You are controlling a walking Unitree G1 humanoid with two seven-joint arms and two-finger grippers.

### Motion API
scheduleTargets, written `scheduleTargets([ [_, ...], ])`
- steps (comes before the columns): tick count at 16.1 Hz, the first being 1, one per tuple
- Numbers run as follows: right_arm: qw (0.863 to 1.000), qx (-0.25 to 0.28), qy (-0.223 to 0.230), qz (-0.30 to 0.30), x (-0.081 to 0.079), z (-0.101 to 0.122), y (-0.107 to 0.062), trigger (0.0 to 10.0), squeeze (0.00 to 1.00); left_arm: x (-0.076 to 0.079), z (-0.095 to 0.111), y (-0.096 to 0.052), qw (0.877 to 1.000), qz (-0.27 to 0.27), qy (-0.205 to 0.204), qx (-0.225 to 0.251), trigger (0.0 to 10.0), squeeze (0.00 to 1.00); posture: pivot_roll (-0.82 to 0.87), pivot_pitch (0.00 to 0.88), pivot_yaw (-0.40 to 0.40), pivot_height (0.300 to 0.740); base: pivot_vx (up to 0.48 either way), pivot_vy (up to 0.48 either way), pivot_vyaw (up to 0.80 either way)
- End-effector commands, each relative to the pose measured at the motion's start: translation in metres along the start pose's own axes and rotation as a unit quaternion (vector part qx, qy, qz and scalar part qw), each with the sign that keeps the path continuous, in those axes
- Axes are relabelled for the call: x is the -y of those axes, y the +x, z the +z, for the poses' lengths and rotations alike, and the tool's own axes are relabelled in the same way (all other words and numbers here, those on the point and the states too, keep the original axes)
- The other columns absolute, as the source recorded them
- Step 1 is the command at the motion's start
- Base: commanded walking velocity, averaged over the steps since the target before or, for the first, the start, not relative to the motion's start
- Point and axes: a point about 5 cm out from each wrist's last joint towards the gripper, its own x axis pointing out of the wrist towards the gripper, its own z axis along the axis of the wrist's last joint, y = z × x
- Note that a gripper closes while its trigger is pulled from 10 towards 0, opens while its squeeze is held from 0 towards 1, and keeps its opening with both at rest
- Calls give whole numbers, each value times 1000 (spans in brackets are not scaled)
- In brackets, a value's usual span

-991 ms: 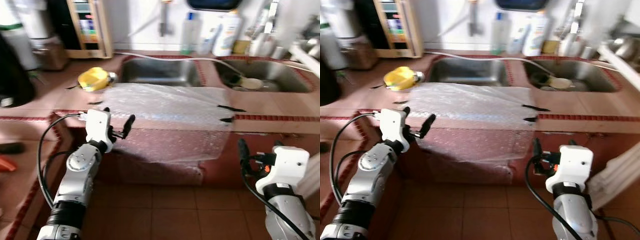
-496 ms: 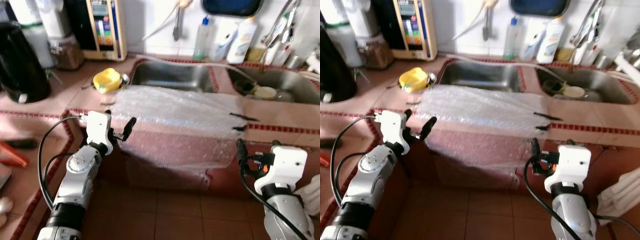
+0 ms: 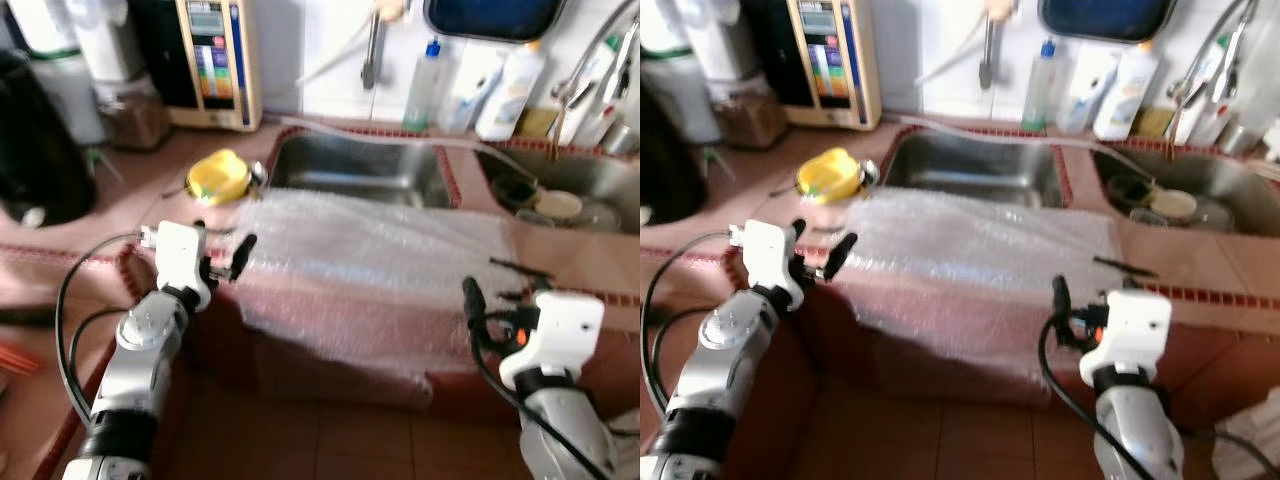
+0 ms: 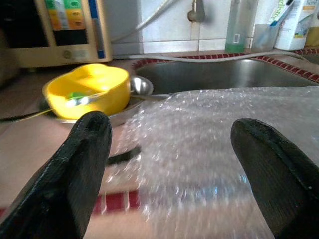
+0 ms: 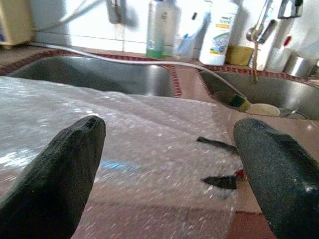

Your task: Kitchen organization

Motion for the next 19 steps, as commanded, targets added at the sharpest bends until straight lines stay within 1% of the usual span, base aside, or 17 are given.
scheduleTargets([
  [1, 1000, -1, -9, -13, 7, 0, -1, 10000, 0, 12, 3, 6, 1000, -20, -1, 5, 10000, 0, 31, 16, -2, 740, 394, 0, 0],
  [4, 1000, -1, -13, -9, 7, 0, 0, 10000, 0, 10, 2, 5, 1000, -11, 3, 1, 10000, 0, 33, 14, -4, 740, 345, 0, 0],
  [7, 1000, 0, -14, -8, 7, 0, 0, 10000, 0, 8, -1, 3, 1000, -1, 7, -4, 10000, 0, 35, 12, -5, 740, 0, 0, 0],
  [8, 1000, 5, -22, -3, 6, 1, 0, 10000, 0, 7, 0, 3, 1000, 4, 9, -1, 10000, 0, 35, 11, -6, 740, 0, 0, 0],
  [10, 999, 18, -37, 7, 3, 6, 1, 10000, 0, 5, 8, 2, 1000, 24, 7, 19, 10000, 0, 35, 9, -5, 740, 0, 0, 0],
  [11, 999, 29, -45, 6, 2, 10, 0, 10000, 0, 4, 13, 0, 999, 30, 16, 29, 10000, 0, 38, 9, -3, 740, 0, 0, 0],
  [12, 998, 38, -49, 6, 2, 15, -1, 10000, 0, 4, 20, -4, 998, 35, 26, 42, 10000, 0, 40, 10, -3, 740, 0, 0, 0],
  [13, 997, 50, -59, 12, 1, 23, -4, 10000, 0, 2, 25, -12, 997, 46, 32, 49, 10000, 0, 46, 14, -3, 740, 0, 0, 0],
  [16, 997, 51, -58, 9, 5, 28, -11, 10000, 0, -3, 18, -31, 997, 57, 32, 31, 10000, 0, 61, 17, -9, 740, 0, 0, 0],
  [18, 997, 46, -54, 3, 9, 29, -15, 10000, 0, -5, 16, -34, 997, 62, 26, 22, 10000, 0, 64, 15, -16, 740, 0, 0, 0],
  [19, 998, 45, -53, -2, 12, 31, -17, 10000, 0, -6, 16, -36, 998, 58, 30, 22, 10000, 0, 62, 17, -18, 740, 0, 0, 0],
])
